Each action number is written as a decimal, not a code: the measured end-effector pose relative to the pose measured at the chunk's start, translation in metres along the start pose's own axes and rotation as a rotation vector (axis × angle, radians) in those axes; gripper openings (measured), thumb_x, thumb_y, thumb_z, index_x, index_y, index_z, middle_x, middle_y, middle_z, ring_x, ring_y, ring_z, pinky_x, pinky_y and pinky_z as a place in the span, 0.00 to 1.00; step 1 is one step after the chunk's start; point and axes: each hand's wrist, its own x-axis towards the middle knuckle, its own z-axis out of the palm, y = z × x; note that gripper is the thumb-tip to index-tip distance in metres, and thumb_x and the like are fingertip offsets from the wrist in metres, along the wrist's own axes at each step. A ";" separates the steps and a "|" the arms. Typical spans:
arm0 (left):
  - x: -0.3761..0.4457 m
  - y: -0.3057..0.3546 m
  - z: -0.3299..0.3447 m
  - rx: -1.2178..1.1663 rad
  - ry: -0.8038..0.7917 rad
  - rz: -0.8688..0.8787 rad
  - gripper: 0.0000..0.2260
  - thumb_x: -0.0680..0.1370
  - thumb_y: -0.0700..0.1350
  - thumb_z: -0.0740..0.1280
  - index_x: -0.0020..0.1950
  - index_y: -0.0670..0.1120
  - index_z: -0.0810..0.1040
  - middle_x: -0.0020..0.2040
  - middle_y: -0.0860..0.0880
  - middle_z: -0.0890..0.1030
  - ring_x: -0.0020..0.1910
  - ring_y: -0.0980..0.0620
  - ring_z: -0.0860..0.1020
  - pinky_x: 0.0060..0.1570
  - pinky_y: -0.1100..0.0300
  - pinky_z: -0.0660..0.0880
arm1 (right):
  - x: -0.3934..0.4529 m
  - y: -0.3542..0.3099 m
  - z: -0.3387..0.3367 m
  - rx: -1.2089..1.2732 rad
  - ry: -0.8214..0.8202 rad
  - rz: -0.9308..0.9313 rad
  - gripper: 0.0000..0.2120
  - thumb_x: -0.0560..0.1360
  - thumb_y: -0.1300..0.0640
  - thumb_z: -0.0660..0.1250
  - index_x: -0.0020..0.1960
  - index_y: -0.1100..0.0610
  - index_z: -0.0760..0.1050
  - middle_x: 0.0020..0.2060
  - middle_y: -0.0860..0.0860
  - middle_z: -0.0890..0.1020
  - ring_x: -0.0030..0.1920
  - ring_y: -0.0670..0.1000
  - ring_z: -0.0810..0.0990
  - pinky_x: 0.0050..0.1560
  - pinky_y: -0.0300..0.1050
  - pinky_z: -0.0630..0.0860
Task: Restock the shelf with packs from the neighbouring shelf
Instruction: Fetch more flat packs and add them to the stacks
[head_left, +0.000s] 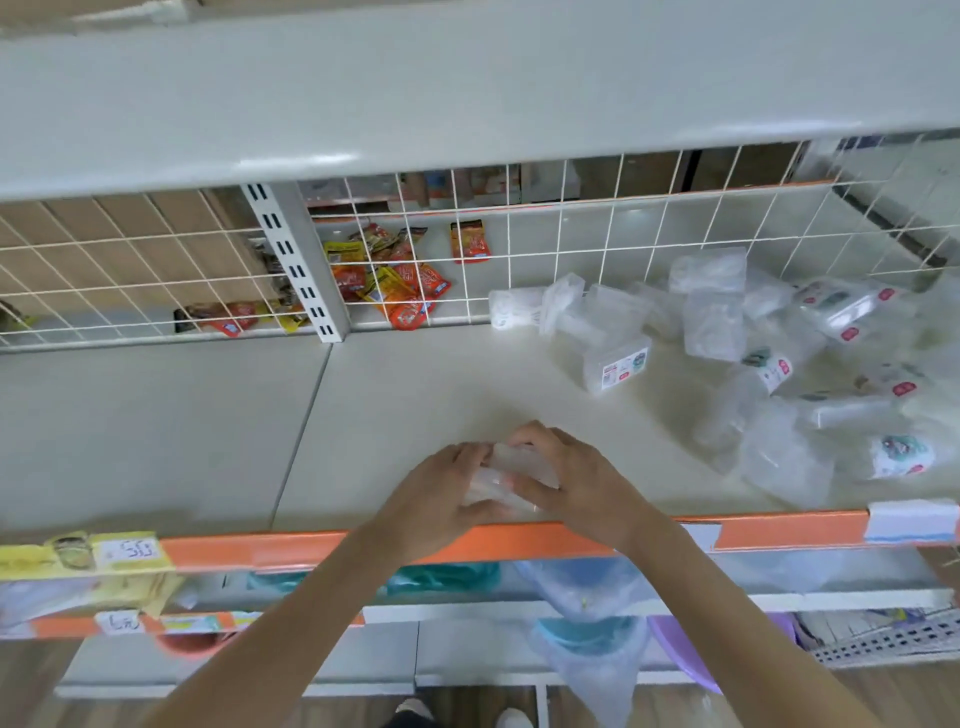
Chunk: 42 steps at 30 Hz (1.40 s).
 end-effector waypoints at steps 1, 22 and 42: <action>-0.004 -0.005 -0.001 0.009 -0.007 -0.012 0.25 0.72 0.56 0.70 0.62 0.43 0.70 0.57 0.47 0.76 0.55 0.48 0.74 0.49 0.65 0.64 | 0.003 -0.003 0.003 0.026 -0.026 0.001 0.20 0.67 0.37 0.61 0.54 0.46 0.67 0.50 0.48 0.76 0.50 0.48 0.74 0.51 0.44 0.70; -0.226 -0.180 -0.108 0.076 0.520 -0.352 0.36 0.61 0.68 0.64 0.59 0.44 0.75 0.50 0.47 0.69 0.51 0.52 0.65 0.51 0.60 0.69 | 0.075 -0.181 0.179 -0.047 -0.113 -0.328 0.27 0.68 0.49 0.74 0.62 0.57 0.69 0.56 0.54 0.72 0.56 0.53 0.71 0.56 0.42 0.67; -0.446 -0.343 -0.185 -0.122 0.767 -0.617 0.34 0.60 0.65 0.71 0.60 0.48 0.73 0.54 0.51 0.69 0.54 0.58 0.64 0.52 0.69 0.64 | 0.157 -0.371 0.394 -0.057 -0.163 -0.561 0.26 0.67 0.43 0.68 0.59 0.56 0.72 0.51 0.53 0.75 0.52 0.55 0.74 0.52 0.49 0.72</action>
